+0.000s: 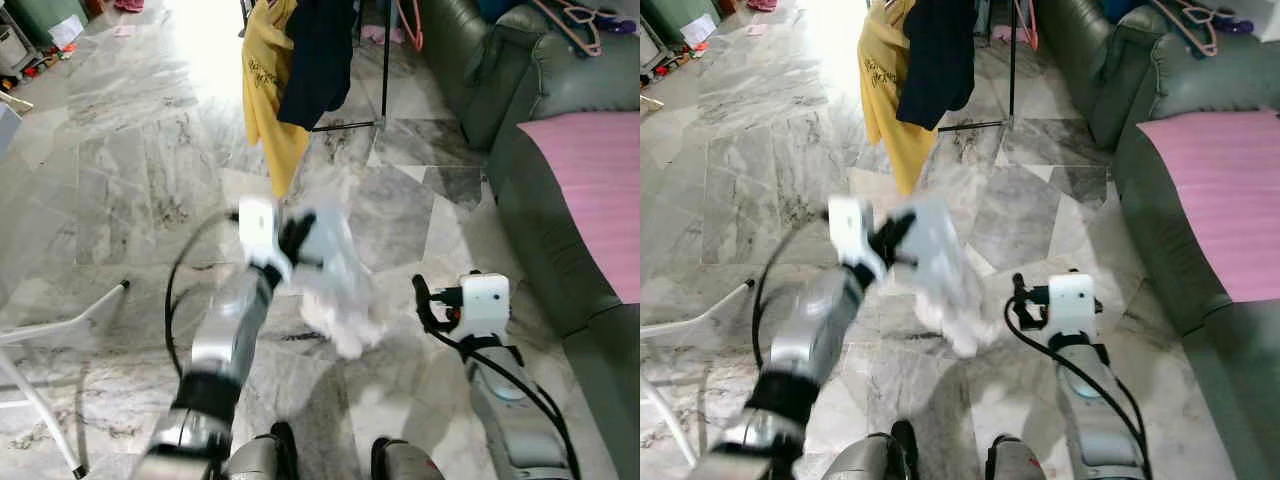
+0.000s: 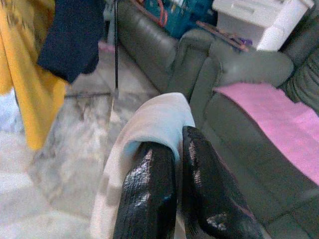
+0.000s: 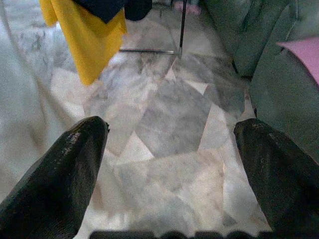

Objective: Hang hanger

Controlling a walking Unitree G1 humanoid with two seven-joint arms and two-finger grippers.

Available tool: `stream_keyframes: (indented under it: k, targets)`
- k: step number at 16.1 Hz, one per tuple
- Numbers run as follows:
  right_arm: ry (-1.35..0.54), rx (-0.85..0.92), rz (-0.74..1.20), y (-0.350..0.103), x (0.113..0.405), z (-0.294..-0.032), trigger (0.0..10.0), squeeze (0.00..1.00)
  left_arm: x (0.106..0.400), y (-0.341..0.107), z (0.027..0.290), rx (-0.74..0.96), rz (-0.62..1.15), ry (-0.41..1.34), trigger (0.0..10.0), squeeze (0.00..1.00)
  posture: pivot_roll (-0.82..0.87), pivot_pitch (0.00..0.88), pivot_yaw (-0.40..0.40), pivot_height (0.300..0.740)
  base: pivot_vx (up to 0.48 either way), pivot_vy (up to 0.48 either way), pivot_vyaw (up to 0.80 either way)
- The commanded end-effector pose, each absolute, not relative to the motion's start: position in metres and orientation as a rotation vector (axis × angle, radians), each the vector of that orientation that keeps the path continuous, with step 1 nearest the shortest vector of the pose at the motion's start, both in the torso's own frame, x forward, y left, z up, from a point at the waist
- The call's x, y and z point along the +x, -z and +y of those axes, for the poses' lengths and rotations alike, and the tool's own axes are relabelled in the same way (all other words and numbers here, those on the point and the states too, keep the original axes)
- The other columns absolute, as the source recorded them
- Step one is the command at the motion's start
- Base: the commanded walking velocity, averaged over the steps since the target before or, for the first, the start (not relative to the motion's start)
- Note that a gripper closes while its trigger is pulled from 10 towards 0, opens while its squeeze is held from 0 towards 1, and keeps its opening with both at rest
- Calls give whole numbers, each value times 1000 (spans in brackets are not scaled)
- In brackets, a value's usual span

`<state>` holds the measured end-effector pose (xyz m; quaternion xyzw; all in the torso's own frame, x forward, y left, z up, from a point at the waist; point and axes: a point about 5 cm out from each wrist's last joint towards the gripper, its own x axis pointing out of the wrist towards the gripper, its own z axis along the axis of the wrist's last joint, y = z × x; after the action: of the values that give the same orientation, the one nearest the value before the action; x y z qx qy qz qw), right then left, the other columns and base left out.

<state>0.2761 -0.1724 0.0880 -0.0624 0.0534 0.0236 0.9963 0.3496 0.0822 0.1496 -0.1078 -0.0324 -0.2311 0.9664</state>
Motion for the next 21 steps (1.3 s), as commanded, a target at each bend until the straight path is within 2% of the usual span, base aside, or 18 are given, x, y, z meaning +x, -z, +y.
stream_keyframes:
  k: [1,5,7,12,16,21]
  targets:
    - [-69,-125,149,-79,271,-172,10000,0,351,-150,84,-221,-64,458,10000,0,-132,274,93,740,0,0,0]
    - [-351,-273,156,-77,261,-160,10000,0,360,-181,78,-289,-82,505,10000,0,-125,300,129,740,0,0,0]
    - [-394,-329,157,-75,260,-160,10000,0,361,-196,78,-327,-97,538,10000,0,-120,306,135,740,0,0,0]
    - [-400,-508,129,-73,270,-162,10000,0,350,-231,87,-372,-125,688,10000,0,-80,300,122,740,0,0,0]
    - [-358,-549,74,-82,282,-169,10000,0,340,-243,92,-390,-113,798,10000,0,-71,289,110,740,0,0,0]
    - [-323,-621,2,-95,308,-167,10000,0,311,-253,75,-404,-60,1110,10000,0,-73,283,121,740,0,0,0]
